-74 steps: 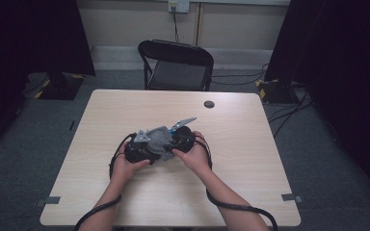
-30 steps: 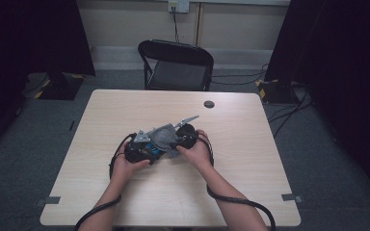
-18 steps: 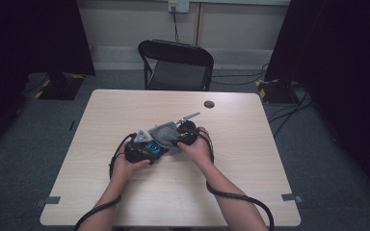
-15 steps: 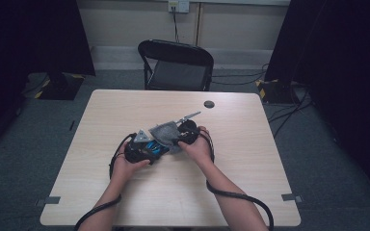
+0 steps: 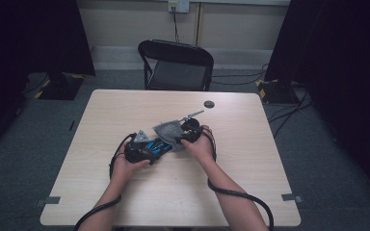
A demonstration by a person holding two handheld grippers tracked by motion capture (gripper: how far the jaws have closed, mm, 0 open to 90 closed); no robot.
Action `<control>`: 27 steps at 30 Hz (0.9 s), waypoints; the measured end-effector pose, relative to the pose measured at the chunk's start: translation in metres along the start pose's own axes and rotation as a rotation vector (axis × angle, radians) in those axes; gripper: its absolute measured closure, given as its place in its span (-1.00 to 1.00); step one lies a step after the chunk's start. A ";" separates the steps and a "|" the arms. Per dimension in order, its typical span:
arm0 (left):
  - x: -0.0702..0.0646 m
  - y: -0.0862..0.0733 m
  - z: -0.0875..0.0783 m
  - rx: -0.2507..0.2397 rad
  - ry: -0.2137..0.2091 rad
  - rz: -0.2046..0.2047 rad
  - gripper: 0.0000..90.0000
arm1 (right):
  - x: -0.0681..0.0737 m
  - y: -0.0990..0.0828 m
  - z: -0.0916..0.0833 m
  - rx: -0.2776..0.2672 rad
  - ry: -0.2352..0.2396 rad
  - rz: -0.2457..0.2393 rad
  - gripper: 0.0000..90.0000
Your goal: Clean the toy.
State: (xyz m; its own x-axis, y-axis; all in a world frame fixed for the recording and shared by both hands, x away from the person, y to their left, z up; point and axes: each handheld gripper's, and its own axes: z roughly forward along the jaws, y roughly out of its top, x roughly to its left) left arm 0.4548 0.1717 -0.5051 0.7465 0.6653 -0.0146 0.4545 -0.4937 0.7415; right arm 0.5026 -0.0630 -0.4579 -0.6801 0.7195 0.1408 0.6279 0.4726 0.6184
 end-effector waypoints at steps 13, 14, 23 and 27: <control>0.000 0.000 0.000 0.000 0.000 0.000 -0.46 | -0.008 -0.002 -0.001 -0.011 0.003 0.018 0.66; 0.000 0.000 0.000 -0.002 -0.001 -0.004 -0.46 | -0.008 -0.002 -0.002 -0.011 0.003 0.021 0.66; 0.000 0.000 0.000 -0.002 0.002 -0.002 -0.46 | -0.012 -0.006 -0.002 -0.034 0.004 0.049 0.66; 0.000 0.000 0.000 -0.002 -0.002 -0.005 -0.46 | -0.015 -0.008 -0.003 -0.037 0.000 0.056 0.66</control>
State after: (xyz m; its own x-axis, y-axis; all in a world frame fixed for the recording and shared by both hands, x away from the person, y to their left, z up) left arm 0.4546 0.1716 -0.5053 0.7454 0.6664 -0.0193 0.4570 -0.4896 0.7426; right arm 0.5068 -0.0790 -0.4630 -0.6445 0.7441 0.1759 0.6506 0.4129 0.6374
